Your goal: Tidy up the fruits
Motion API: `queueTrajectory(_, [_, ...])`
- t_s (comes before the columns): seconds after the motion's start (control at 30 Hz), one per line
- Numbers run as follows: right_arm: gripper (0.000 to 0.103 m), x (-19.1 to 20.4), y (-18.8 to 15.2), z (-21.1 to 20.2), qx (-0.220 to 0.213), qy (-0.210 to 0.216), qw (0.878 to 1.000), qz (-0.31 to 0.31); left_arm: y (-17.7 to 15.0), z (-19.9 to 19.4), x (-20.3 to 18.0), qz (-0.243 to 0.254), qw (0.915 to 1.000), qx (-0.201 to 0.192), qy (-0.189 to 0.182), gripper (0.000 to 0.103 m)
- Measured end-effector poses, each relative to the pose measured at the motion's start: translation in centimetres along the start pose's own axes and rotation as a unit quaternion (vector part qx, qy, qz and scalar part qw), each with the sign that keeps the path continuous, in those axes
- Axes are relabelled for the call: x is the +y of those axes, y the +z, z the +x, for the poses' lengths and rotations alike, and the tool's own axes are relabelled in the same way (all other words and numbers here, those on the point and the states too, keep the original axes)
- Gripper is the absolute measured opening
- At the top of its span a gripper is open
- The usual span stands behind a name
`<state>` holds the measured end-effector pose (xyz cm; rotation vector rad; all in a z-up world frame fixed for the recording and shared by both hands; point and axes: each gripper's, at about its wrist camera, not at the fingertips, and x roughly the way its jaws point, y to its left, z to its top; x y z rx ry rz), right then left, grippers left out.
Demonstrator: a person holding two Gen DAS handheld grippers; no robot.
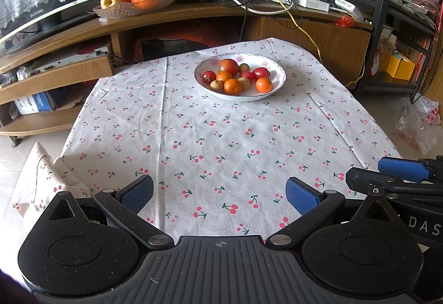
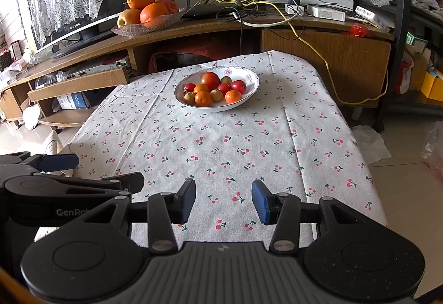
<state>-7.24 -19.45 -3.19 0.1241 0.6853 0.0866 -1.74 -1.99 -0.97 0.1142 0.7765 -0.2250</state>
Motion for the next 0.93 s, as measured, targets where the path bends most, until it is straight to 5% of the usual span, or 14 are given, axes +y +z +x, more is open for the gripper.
queueTrajectory(0.93, [0.046, 0.51, -0.23, 0.15, 0.001, 0.000, 1.000, -0.006, 0.10, -0.41, 0.05, 0.000, 0.9998, -0.012, 0.018, 0.103])
